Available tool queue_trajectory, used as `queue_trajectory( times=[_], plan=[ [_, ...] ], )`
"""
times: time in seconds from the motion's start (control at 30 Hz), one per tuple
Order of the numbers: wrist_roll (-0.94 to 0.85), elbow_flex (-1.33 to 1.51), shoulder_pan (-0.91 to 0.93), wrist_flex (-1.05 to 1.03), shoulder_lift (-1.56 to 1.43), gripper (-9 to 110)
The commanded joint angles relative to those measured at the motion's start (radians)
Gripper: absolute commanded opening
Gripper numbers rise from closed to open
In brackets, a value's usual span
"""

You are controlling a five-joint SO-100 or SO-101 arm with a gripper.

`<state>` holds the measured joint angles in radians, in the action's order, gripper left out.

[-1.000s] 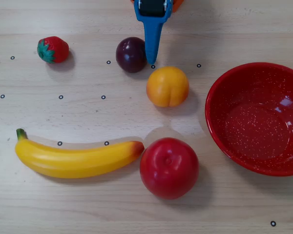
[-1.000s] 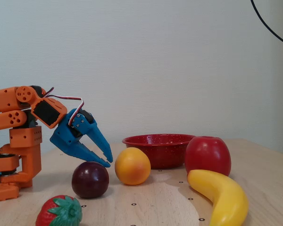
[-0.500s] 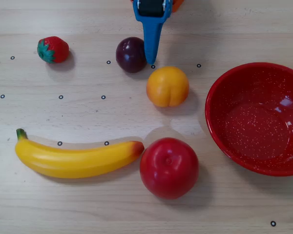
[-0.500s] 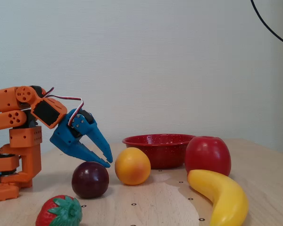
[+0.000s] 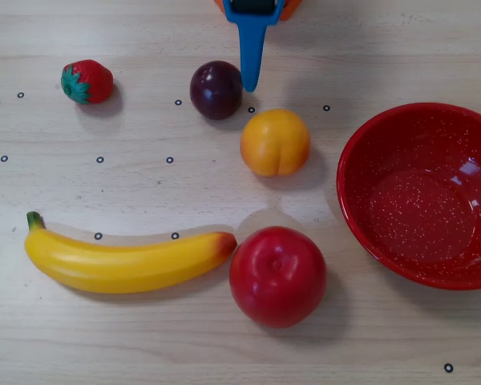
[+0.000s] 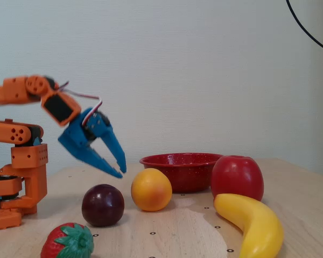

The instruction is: Put the peach in the red bowl.

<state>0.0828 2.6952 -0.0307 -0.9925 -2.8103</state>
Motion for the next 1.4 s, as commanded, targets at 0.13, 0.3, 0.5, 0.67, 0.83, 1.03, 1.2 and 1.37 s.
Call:
queue_trajectory(
  times=[0.13, 0.3, 0.5, 0.67, 0.83, 1.03, 1.2, 1.37],
  plan=[
    [0.051, -0.316, 0.032, -0.138, 0.192, 0],
    [0.08, -0.451, 0.028, -0.247, 0.319, 9],
    [0.107, -0.535, 0.029, -0.321, 0.449, 26],
    [0.11, -0.603, 0.029, -0.383, 0.578, 44],
    [0.101, -0.64, 0.043, -0.38, 0.69, 51],
    [0.069, -0.666, 0.083, -0.333, 0.808, 56],
    [0.041, -0.675, 0.12, -0.279, 0.887, 59],
    [0.054, -0.669, 0.132, -0.195, 0.945, 62]
  ],
)
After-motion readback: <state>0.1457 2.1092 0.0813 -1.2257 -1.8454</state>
